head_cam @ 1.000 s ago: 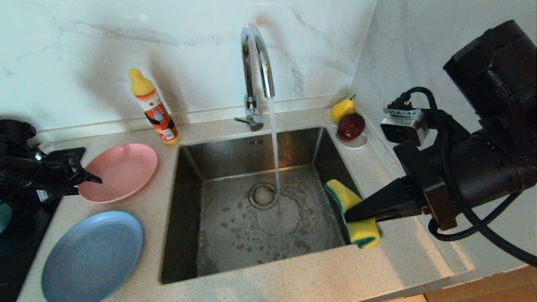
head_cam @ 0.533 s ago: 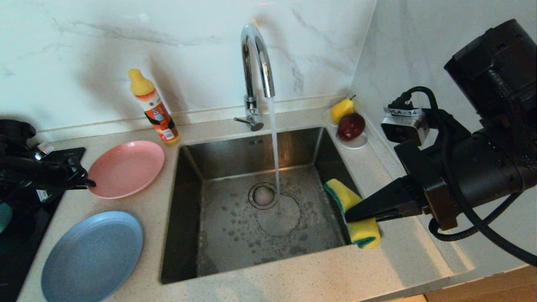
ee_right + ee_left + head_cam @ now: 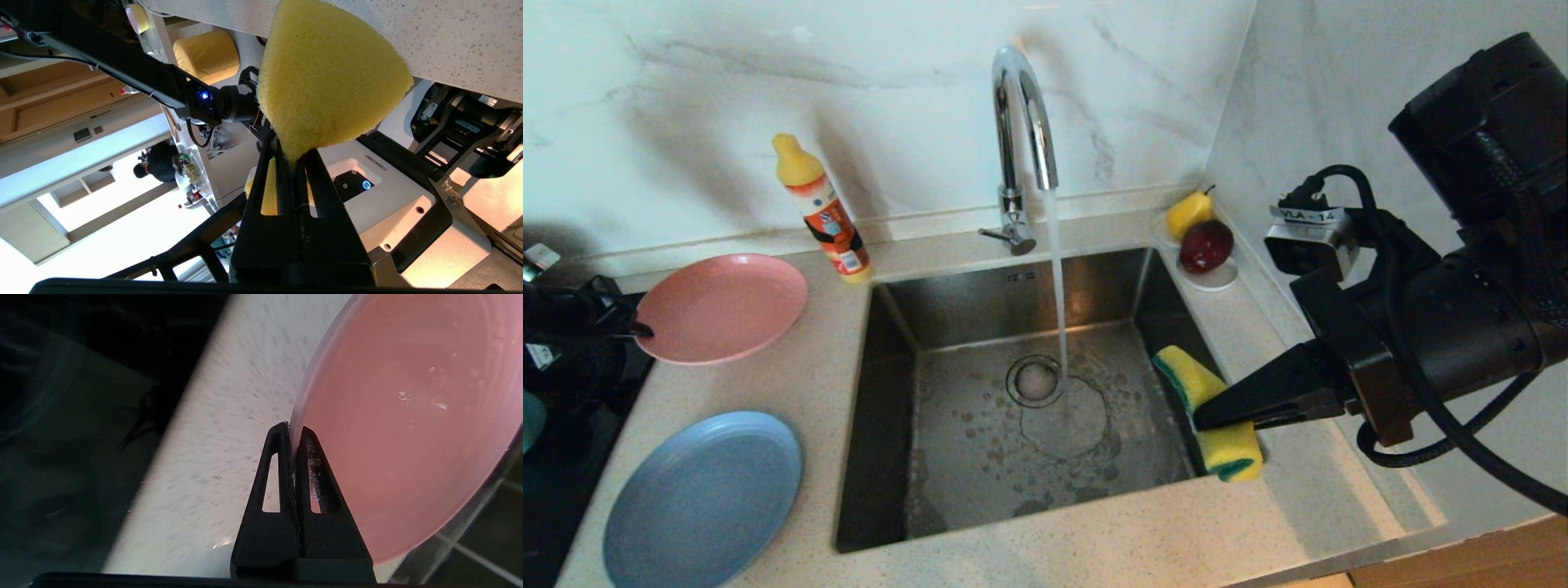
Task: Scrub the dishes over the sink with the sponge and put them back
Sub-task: Wash the plate
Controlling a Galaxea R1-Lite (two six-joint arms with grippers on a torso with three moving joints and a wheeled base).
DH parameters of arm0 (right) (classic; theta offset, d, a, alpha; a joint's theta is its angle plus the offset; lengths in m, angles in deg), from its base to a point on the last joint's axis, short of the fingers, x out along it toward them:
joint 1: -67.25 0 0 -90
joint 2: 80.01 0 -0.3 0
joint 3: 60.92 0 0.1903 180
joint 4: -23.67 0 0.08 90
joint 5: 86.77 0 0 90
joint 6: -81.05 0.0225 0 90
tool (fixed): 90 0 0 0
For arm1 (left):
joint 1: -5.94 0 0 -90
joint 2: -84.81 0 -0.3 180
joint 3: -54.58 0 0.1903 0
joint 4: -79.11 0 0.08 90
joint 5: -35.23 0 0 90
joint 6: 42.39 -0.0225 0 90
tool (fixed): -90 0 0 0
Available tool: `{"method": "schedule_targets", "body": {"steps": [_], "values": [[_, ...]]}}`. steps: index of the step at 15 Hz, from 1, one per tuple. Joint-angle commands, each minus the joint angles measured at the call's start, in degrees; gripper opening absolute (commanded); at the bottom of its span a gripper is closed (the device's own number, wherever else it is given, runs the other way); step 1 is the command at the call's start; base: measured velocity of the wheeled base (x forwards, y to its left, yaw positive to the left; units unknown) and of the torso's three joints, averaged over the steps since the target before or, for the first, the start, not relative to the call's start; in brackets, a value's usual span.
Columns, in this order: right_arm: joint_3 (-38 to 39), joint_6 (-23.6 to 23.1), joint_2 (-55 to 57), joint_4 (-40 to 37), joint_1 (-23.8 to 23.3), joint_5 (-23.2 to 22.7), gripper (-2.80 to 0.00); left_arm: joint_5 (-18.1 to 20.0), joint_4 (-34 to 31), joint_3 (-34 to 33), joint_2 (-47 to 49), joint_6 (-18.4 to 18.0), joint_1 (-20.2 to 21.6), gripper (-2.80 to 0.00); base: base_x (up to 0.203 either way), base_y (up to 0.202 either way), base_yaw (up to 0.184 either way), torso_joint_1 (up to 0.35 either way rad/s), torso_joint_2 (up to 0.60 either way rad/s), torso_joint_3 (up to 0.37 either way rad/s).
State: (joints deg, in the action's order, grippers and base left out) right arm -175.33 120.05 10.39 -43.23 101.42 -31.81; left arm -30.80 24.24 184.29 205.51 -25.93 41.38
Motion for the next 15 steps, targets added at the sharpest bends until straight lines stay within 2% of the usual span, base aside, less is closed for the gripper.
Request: {"method": "schedule_targets", "body": {"steps": [1,3,7,11,15], "values": [[-0.4,0.3,0.5,-0.2,0.0,-0.1,-2.80,0.4,-2.0,2.8,-2.4,0.2,2.4,-2.80,0.000,0.000,0.000,0.000,0.00,0.000],[-0.5,0.3,0.6,-0.3,0.1,-0.1,-2.80,1.4,-1.9,2.9,-5.1,0.8,3.9,-2.80,0.000,0.000,0.000,0.000,0.00,0.000],[-0.3,0.3,0.2,-0.3,0.1,-0.1,-2.80,6.8,-1.9,3.0,-11.6,5.3,5.2,-2.80,0.000,0.000,0.000,0.000,0.00,0.000],[0.3,0.3,-0.2,-0.5,0.1,-0.1,-2.80,8.1,-1.9,3.0,-18.0,8.2,5.2,-2.80,0.000,0.000,0.000,0.000,0.00,0.000],[0.4,0.3,-0.8,-0.7,0.1,-0.1,-2.80,13.5,-2.4,3.0,-25.6,11.5,5.1,-2.80,0.000,0.000,0.000,0.000,0.00,0.000]]}}
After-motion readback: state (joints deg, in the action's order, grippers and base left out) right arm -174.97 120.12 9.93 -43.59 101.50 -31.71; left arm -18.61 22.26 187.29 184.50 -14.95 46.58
